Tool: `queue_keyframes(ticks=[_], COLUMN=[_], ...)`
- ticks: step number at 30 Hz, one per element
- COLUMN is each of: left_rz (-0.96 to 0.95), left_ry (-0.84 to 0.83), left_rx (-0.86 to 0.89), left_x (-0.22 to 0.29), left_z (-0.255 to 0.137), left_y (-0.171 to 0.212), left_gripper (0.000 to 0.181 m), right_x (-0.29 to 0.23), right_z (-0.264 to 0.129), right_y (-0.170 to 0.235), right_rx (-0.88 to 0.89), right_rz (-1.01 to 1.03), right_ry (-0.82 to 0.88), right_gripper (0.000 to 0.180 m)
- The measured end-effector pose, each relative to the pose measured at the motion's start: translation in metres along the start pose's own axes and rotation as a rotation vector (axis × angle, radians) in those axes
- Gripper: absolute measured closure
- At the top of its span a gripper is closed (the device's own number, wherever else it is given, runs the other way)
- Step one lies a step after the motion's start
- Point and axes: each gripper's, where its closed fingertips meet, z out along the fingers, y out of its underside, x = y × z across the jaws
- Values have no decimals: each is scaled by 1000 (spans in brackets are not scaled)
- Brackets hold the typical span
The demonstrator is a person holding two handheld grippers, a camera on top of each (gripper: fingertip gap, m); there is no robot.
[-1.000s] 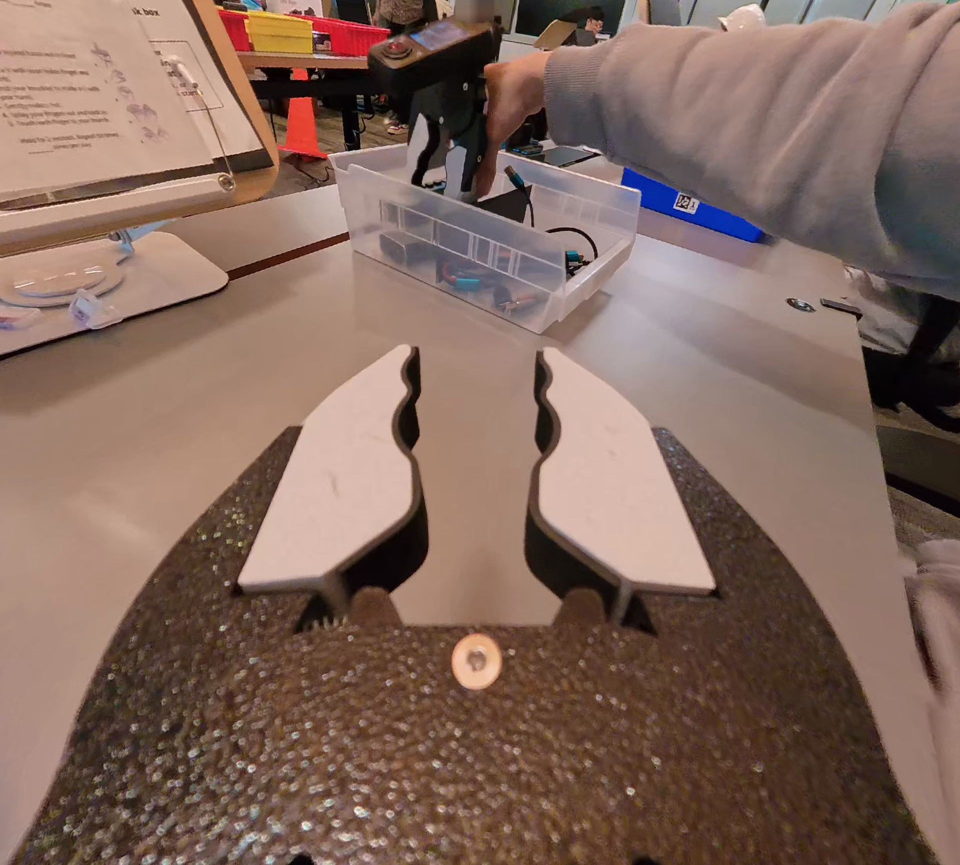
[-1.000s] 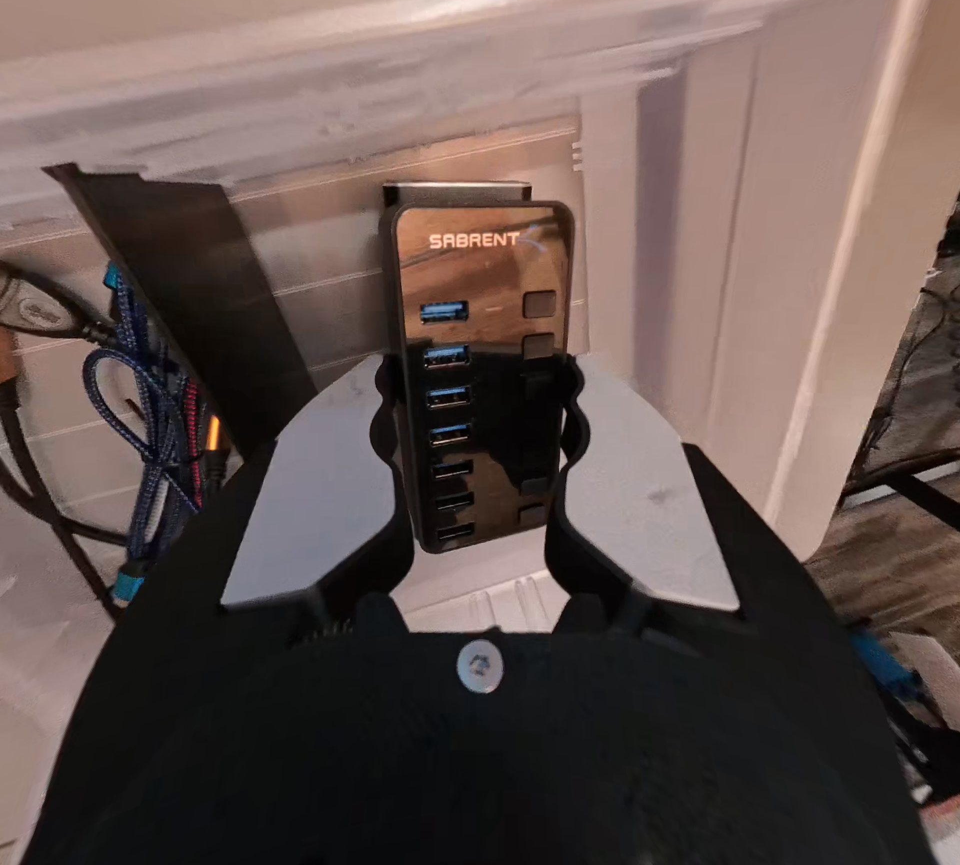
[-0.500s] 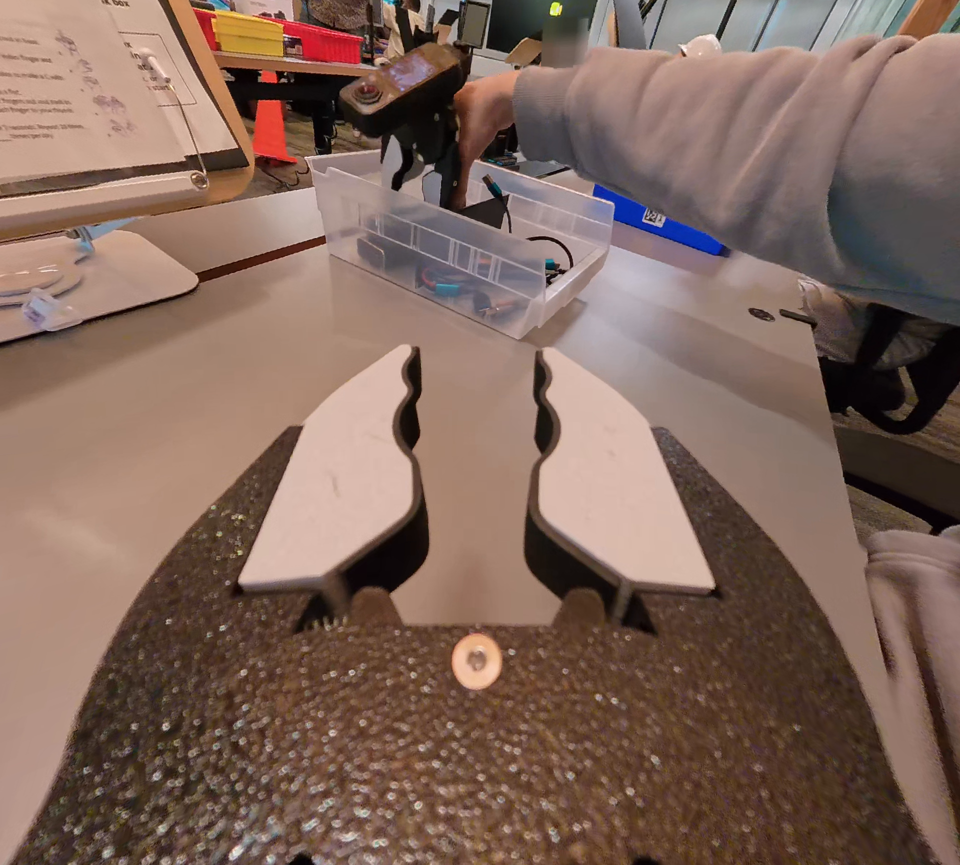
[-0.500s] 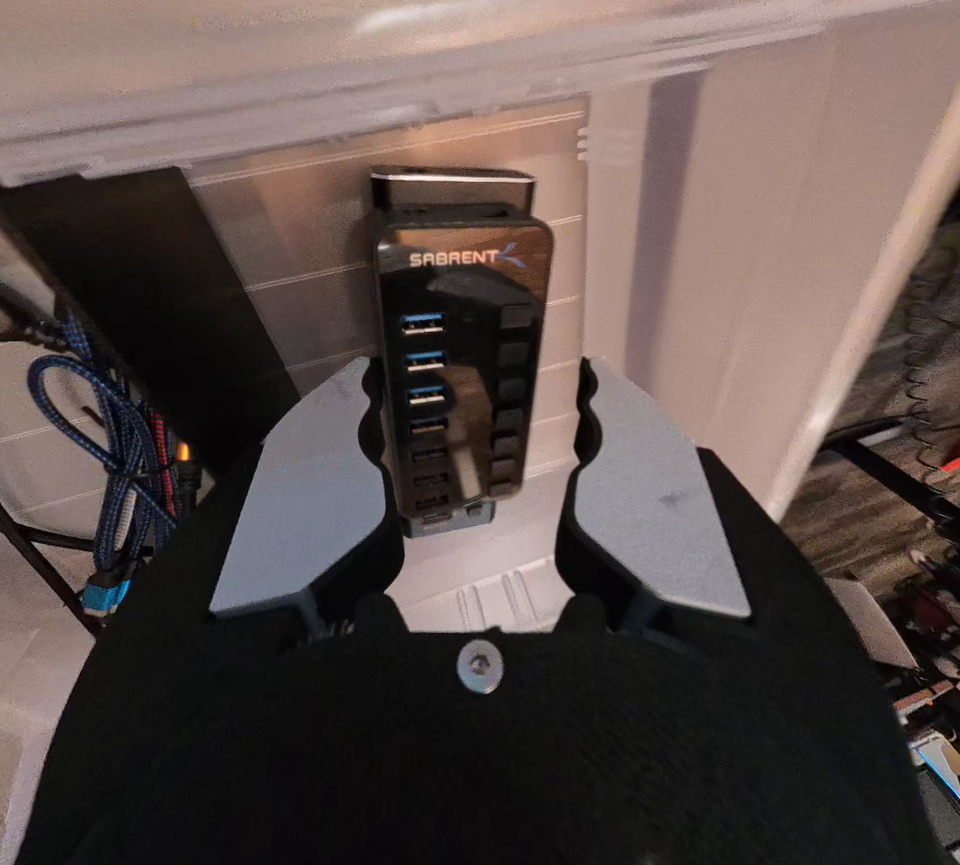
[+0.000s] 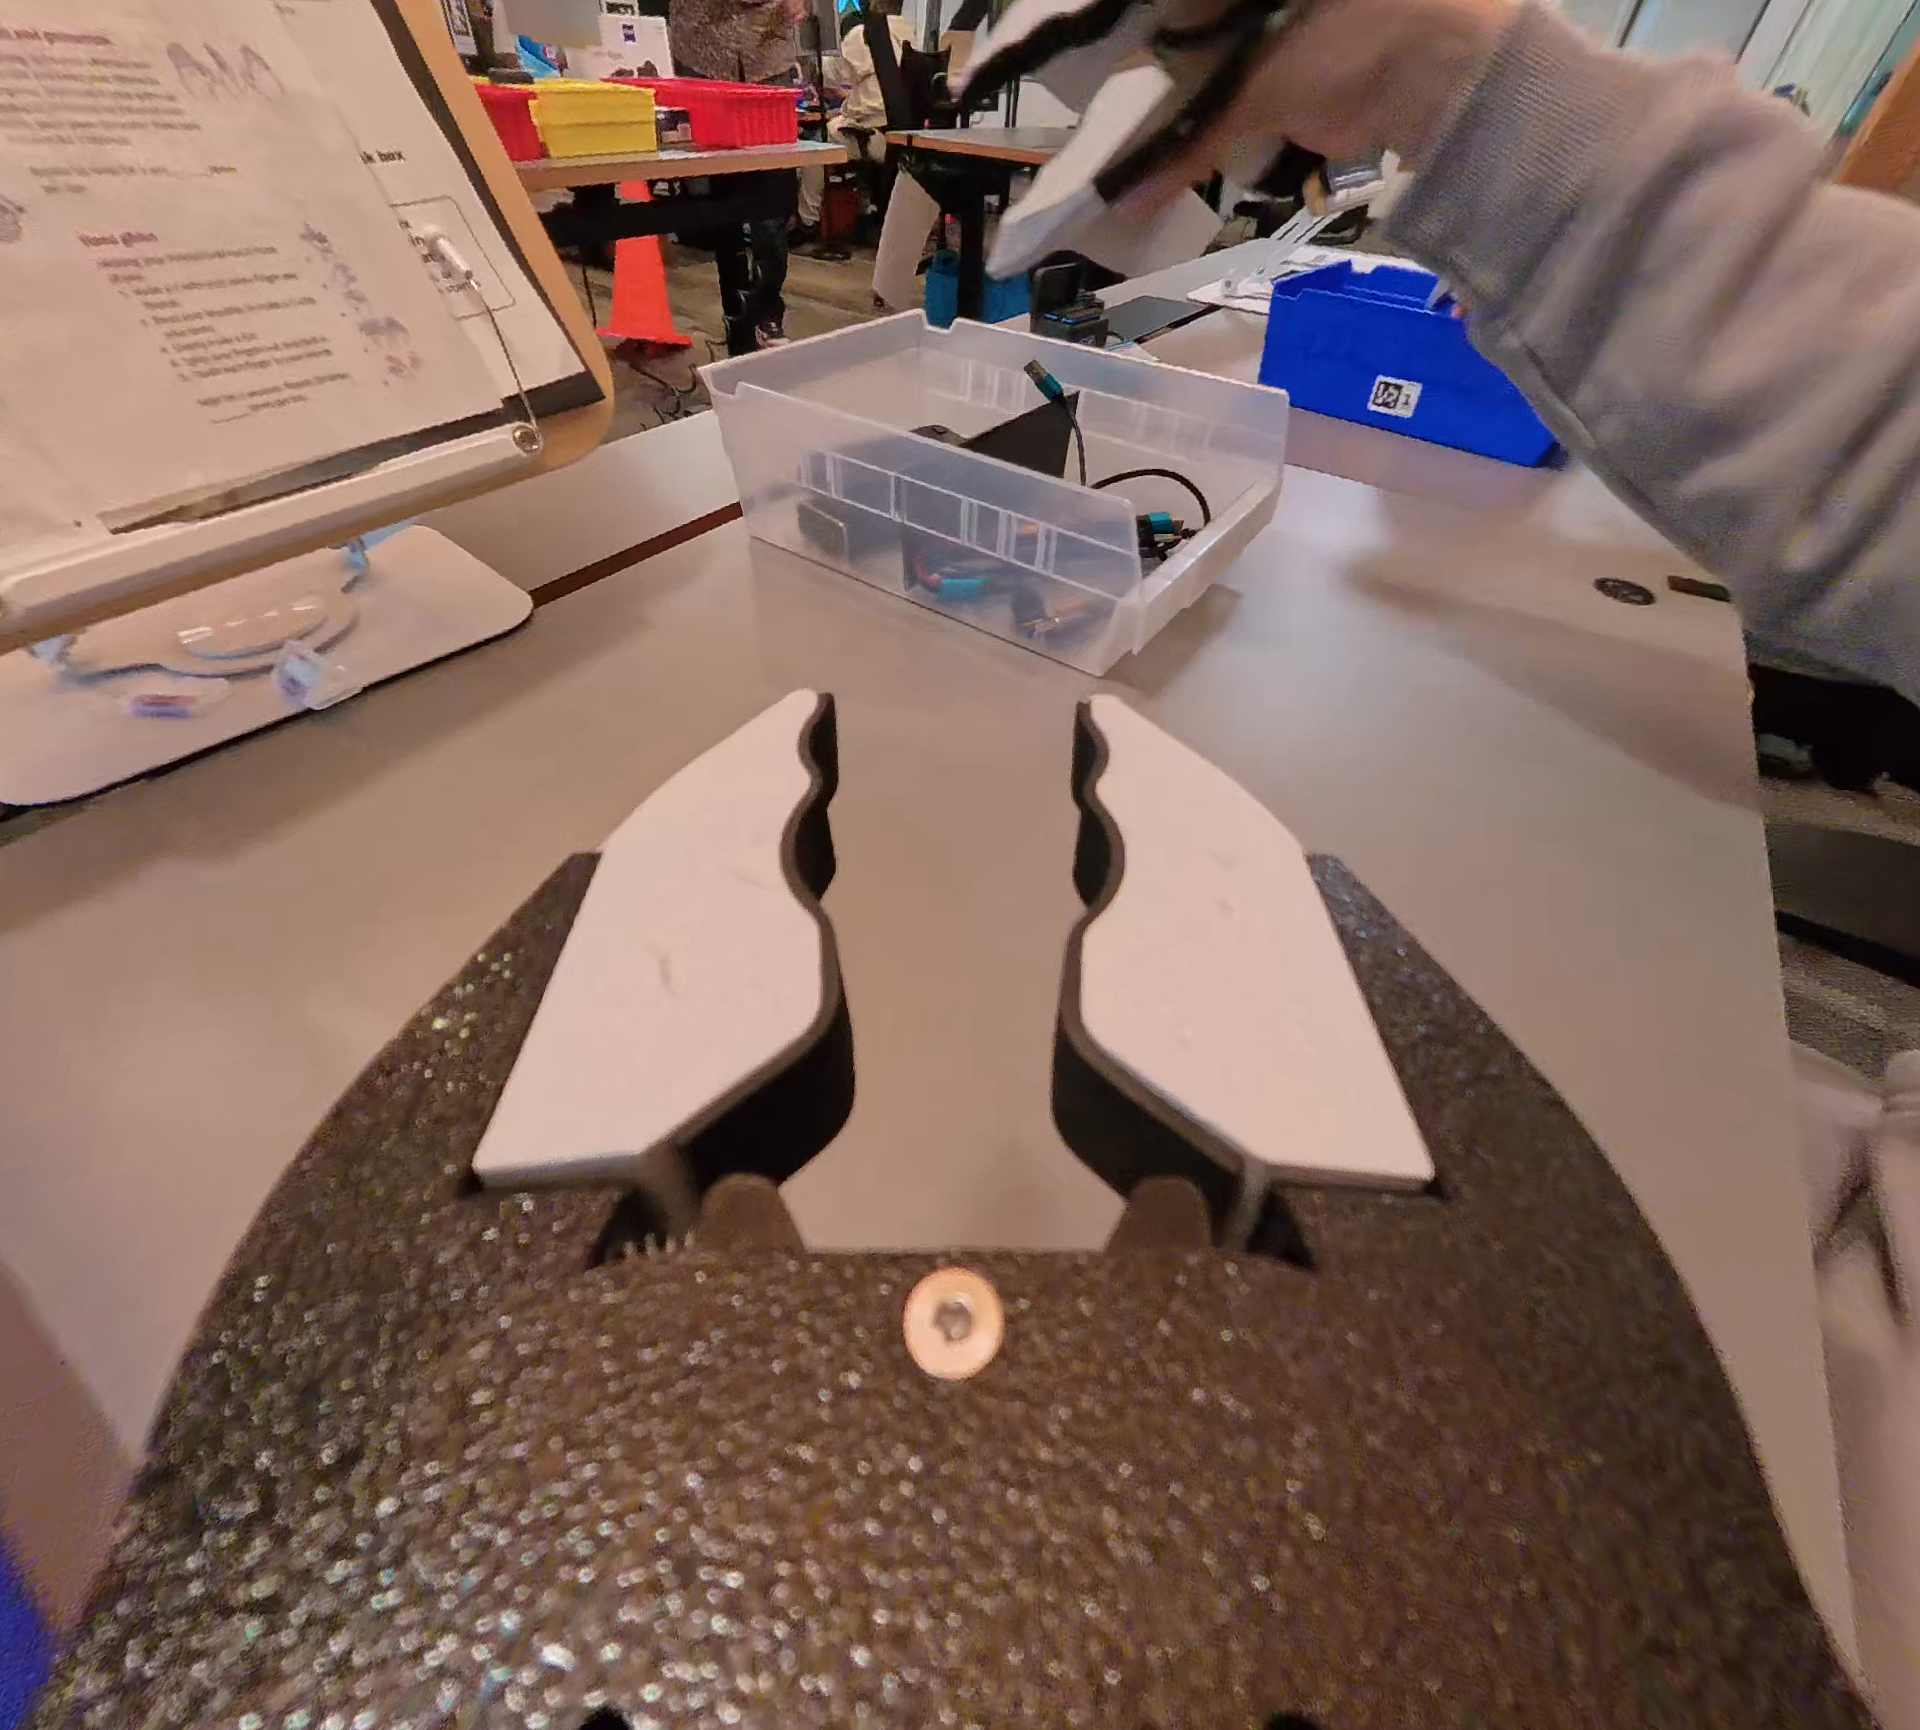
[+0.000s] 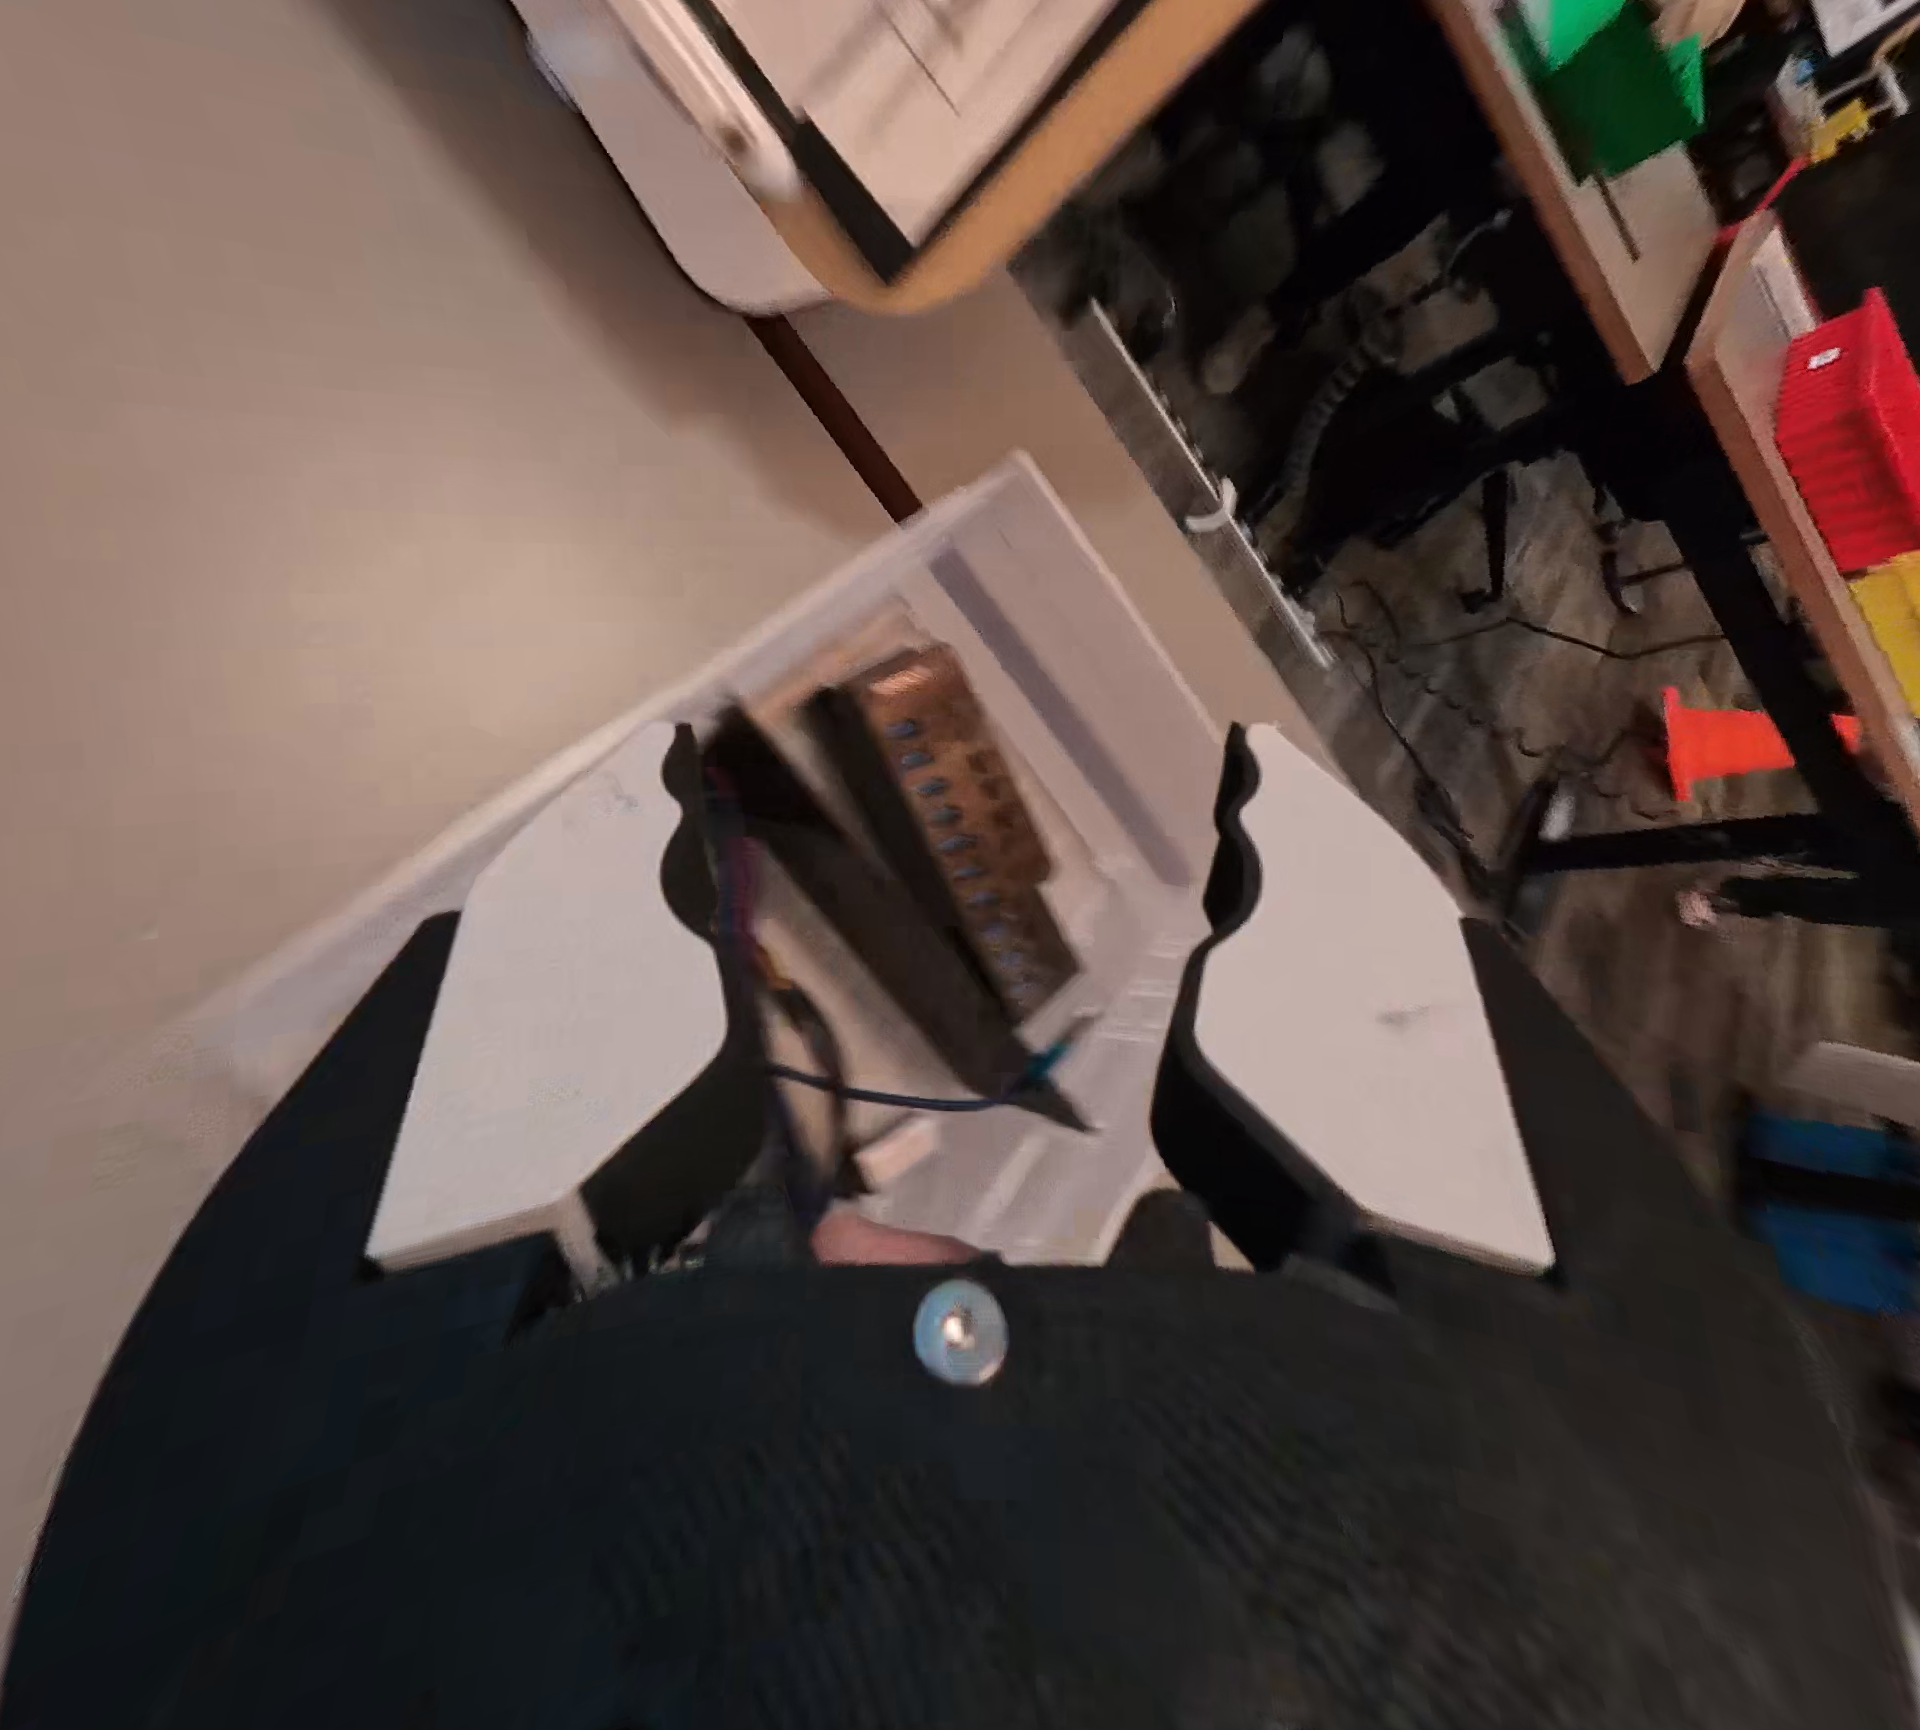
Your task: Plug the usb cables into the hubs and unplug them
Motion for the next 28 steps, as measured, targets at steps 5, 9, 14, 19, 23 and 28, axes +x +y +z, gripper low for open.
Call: queue_keyframes(ticks=[5, 9, 14, 19, 23, 28], left_rz=[32, 88, 55, 42, -19, -22], left_ry=[-57, -119, -195, -364, -638, -755], left_rx=[-16, -56, -107, -123, -147, -137], left_x=[-2, -1, 10, 10, -23, -49], left_z=[-9, -9, -9, -24, -51, -65], left_y=[-6, -4, 4, 19, 25, 25], left_gripper=[136, 129, 99, 77, 66, 66], right_x=[-90, -151, -186, -217, -205, -181], right_z=[-44, -54, -60, -62, -70, -72], right_y=[0, 17, 46, 52, 59, 63], right_rx=[230, 264, 179, 171, 186, 175], right_rz=[239, 390, 538, 654, 673, 671], right_ry=[2, 63, 113, 99, 249, 347], right_gripper=[68, 59, 60, 57, 48, 34])
